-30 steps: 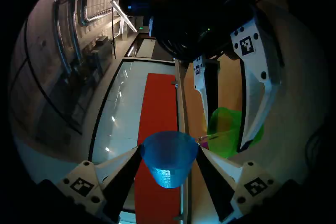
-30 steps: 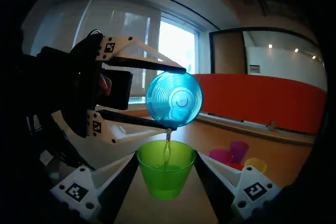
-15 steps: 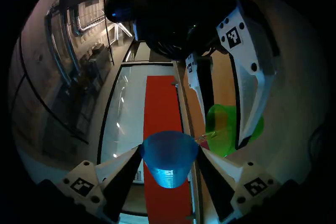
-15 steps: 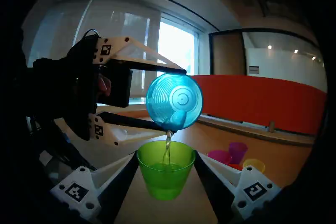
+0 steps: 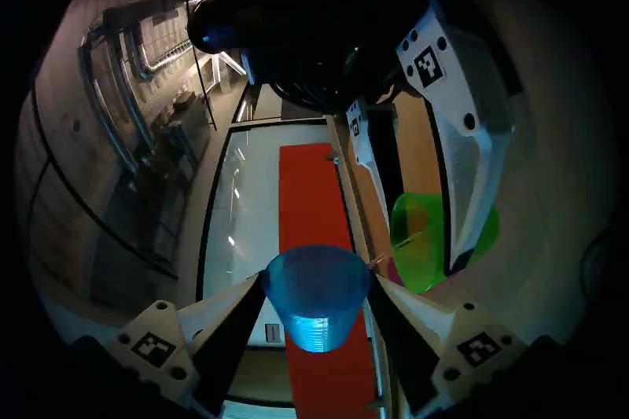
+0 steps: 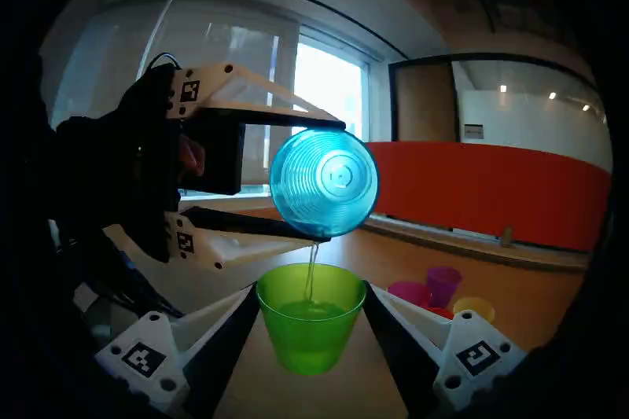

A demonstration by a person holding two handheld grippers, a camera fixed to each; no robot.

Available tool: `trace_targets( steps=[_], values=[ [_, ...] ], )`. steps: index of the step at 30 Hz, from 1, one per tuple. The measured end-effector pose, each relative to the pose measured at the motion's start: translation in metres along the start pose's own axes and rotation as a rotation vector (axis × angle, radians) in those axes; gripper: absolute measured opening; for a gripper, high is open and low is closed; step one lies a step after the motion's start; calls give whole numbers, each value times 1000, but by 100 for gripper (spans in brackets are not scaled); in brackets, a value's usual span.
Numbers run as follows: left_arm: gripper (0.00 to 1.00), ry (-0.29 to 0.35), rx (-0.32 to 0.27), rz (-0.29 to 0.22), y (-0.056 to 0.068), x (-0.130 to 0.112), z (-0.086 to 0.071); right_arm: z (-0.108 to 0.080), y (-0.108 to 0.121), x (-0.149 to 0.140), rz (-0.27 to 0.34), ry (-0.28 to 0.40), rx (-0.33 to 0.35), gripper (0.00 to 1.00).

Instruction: Pour water

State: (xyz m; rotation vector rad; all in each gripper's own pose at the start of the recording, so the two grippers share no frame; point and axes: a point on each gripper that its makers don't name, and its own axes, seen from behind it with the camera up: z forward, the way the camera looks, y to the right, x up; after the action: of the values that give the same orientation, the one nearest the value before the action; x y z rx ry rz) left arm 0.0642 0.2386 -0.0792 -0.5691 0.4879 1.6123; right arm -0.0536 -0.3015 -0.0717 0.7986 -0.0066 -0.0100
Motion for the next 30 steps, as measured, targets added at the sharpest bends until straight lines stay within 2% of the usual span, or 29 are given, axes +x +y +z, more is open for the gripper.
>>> trace_targets(
  steps=[6, 9, 24, 30],
  values=[
    [88, 5, 10, 11, 0, 3, 0, 0, 0, 0, 0, 3, -1, 94],
    [88, 2, 14, -15, -1, 2, 0, 0, 0, 0, -1, 2, -2, 94],
    [89, -29, 25, -348, 4, -7, -7, 2, -1, 1, -11, -1, -8, 94],
    [88, -57, 34, -549, 5, -22, -8, 1, -1, 6, -12, 2, -16, 94]
  ],
)
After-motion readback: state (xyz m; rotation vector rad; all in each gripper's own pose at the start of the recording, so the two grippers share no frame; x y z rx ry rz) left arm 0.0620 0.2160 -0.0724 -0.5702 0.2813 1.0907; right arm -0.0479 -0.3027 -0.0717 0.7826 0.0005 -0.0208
